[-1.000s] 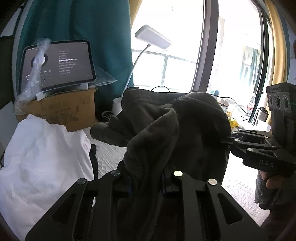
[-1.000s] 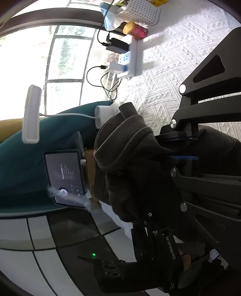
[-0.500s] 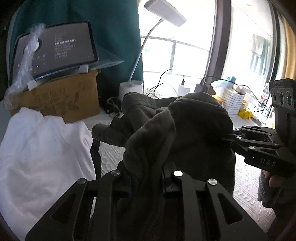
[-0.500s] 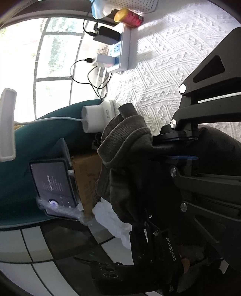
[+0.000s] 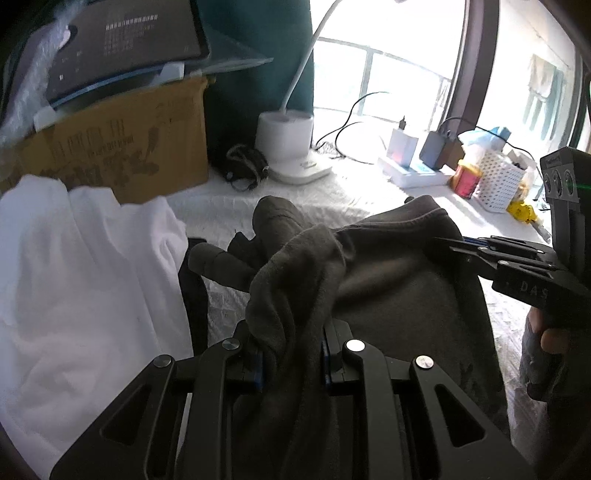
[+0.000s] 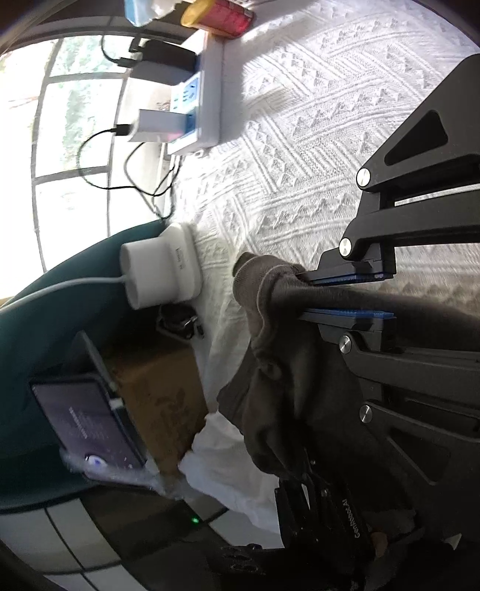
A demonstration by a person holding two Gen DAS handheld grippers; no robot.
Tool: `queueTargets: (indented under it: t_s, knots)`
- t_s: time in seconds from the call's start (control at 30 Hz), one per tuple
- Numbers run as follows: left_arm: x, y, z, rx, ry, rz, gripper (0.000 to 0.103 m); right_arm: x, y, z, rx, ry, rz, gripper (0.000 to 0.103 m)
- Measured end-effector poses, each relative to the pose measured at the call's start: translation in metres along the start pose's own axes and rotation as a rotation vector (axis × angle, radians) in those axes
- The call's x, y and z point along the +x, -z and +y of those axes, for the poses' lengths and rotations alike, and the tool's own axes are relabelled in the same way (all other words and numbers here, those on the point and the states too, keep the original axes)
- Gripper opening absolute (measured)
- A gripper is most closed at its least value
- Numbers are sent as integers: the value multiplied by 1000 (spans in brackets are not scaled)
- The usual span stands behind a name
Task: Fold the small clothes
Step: 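Lower the folded grey shirt onto the bed beside the white cloth with both grippers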
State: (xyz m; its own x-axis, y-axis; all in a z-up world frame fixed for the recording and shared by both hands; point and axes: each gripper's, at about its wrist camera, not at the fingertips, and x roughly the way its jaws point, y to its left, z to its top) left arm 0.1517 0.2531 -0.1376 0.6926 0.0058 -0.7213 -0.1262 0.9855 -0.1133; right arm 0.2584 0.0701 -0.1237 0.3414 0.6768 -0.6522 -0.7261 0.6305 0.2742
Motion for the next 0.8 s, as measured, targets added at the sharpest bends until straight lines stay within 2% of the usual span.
queueTargets:
  t_s: [0.13, 0.3, 0.5, 0.67, 0.77, 0.8]
  knots:
    - [9, -1, 6, -21, 1, 33, 20, 13, 1, -5, -3, -5, 41, 13]
    - [21, -7, 19, -74, 23, 93, 25, 21, 2, -12, 24, -16, 64, 13]
    - [33, -24, 20, -49, 4, 119, 31, 23, -1, -15, 43, -15, 73, 13]
    - [39, -33, 23, -21, -22, 105, 35, 28, -8, -18, 30, -33, 95, 14]
    - [40, -40, 28, -12, -46, 80, 35, 26, -13, -22, 39, -4, 71, 24]
    - [41, -42, 29, -2, -61, 75, 35, 24, -15, -25, 48, 22, 53, 33]
